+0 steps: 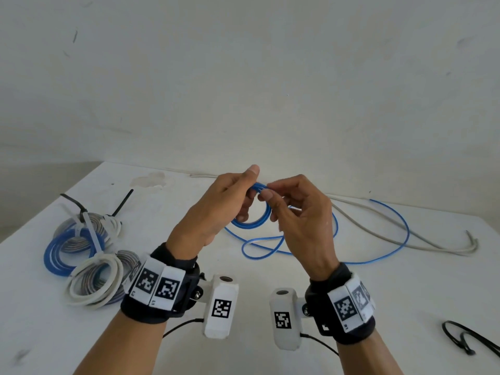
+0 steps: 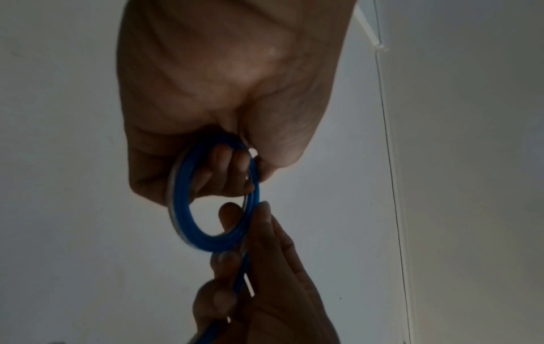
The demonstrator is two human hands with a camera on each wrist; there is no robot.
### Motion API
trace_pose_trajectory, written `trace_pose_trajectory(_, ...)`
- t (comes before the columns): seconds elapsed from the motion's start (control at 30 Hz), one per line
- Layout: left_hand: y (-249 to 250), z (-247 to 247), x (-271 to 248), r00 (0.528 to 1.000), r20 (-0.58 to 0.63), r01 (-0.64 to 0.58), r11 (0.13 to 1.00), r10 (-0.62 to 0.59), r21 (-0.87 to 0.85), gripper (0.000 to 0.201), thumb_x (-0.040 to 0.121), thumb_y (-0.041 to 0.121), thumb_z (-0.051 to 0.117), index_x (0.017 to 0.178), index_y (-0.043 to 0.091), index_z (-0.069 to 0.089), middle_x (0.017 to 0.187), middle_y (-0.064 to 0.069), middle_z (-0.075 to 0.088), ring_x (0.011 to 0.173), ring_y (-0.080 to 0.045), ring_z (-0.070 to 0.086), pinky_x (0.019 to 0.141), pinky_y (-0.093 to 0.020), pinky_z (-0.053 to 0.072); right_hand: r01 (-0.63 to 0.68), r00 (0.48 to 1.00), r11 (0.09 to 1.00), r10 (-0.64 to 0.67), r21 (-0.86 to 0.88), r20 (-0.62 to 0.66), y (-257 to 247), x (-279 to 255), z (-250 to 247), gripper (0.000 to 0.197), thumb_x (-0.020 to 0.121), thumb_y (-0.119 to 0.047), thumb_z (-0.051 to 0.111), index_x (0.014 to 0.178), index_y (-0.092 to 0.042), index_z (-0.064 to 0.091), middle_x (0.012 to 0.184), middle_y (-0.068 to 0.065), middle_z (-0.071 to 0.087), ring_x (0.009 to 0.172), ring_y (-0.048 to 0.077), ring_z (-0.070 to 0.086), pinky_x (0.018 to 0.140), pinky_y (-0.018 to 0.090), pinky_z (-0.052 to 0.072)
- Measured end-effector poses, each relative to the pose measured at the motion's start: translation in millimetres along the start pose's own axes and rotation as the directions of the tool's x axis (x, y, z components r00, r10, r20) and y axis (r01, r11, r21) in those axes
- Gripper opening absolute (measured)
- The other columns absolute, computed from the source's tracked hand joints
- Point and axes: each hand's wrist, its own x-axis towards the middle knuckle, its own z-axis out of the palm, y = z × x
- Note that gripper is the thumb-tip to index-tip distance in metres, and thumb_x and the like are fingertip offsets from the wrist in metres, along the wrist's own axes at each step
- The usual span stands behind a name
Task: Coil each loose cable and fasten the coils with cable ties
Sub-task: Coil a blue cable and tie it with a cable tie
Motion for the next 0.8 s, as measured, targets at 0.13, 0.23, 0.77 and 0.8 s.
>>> trace_pose_trajectory(0.13,4,-2,2,0.998,-0.062,0.011,0.955,-0.031,-0.297,0.045,0.106,0.038,0.043,0.069,0.013,0.045,0.056,0.002,0.026,0.048,-0.012,0.024,0.051,-0.026,0.03,-0.037,0.999,0.993,0.033,0.11,0.03,-2,-2,5,0.018,0.099,-0.012,0.064,0.112,-0.021,0.072,0.091,0.004,0.077,0.058,0.017,0.06,0.054,0.029,0.051)
trace_pose_trajectory(0.23,7,-1,2,0.997,-0.064,0.003,0.838,-0.046,-0.545,0.045,0.106,0.036,0.044,0.068,0.013,0.045,0.056,0.002,0.023,0.049,-0.012,0.022,0.052,-0.026,0.028,-0.058,0.998,0.978,0.062,0.202,-0.012,-6,-5,10,0.015,0.098,-0.012,0.066,0.113,-0.015,0.066,0.088,0.007,0.077,0.054,0.021,0.061,0.053,0.028,0.051)
trace_pose_trajectory(0.77,4,-4,-3,0.984,0.139,0.118,0.993,-0.115,-0.014,0.041,0.108,0.032,0.04,0.082,0.006,0.058,0.058,0.002,0.031,0.045,-0.011,0.029,0.062,-0.029,0.051,0.182,0.981,0.952,-0.16,-0.247,0.107,3,3,-8,0.025,0.098,-0.002,0.064,0.111,-0.018,0.077,0.091,-0.009,0.074,0.08,0.014,0.064,0.066,0.013,0.04)
trace_pose_trajectory(0.8,4,-4,-3,0.986,0.13,0.113,0.993,-0.108,-0.034,0.041,0.108,0.032,0.041,0.079,0.008,0.057,0.061,0.0,0.03,0.047,-0.011,0.028,0.06,-0.029,0.048,0.194,0.979,0.948,-0.174,-0.253,0.102,3,3,-8,0.025,0.097,-0.002,0.064,0.112,-0.018,0.077,0.091,-0.009,0.074,0.08,0.012,0.063,0.067,0.011,0.039)
